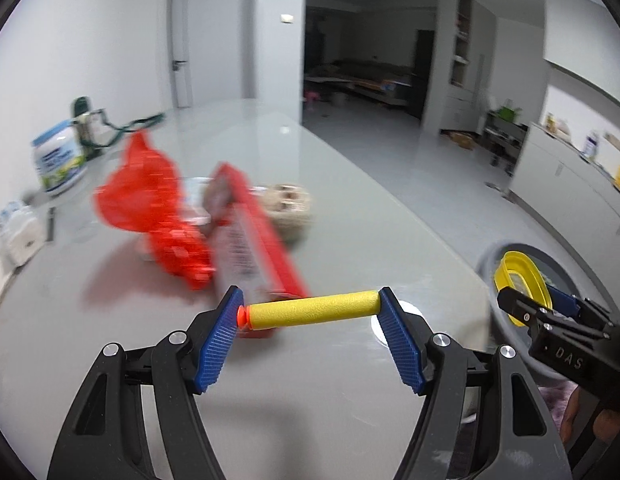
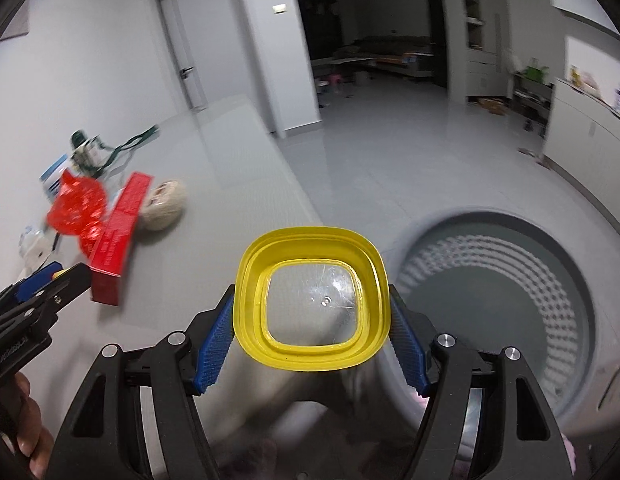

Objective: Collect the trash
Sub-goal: 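Carry the yellow dart and yellow lid in both tools over the basket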

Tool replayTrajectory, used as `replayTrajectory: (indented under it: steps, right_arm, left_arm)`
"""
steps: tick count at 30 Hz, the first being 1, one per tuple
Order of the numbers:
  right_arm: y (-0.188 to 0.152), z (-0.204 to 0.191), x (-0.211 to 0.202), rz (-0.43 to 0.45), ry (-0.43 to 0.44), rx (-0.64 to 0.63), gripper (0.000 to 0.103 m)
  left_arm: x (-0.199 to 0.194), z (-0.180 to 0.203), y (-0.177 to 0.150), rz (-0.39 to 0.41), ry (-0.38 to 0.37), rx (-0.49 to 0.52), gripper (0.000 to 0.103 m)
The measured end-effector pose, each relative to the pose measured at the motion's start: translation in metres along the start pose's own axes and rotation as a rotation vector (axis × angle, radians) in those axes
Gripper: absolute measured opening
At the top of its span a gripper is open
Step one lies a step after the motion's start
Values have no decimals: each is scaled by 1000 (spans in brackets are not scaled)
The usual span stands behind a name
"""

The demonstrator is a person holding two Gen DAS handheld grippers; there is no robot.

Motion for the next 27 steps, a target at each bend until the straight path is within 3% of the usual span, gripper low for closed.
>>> replayTrajectory:
  steps: [10,18,27]
  right_arm:
    - [-23,109,-17,11,-113,172,68]
    - [-36,154,-15,-2,-167,239,68]
    - [-43,177,-6,-22,-198,273,68]
  left_arm:
    - [42,102,2,-78,-148,131,67]
    - [73,162,-6,-138,-220,214,67]
    - [105,192,-12,-186,-254,265,67]
Point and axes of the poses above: each gripper's, at about its wrist camera, not at the fingertips, and x roughly the way its jaws point, z to its right, y to its top, the point moved 6 cm from there along x, roughly the way its jaws point, and after that the axes turned 11 degrees about -y, right-handed, at the moved point
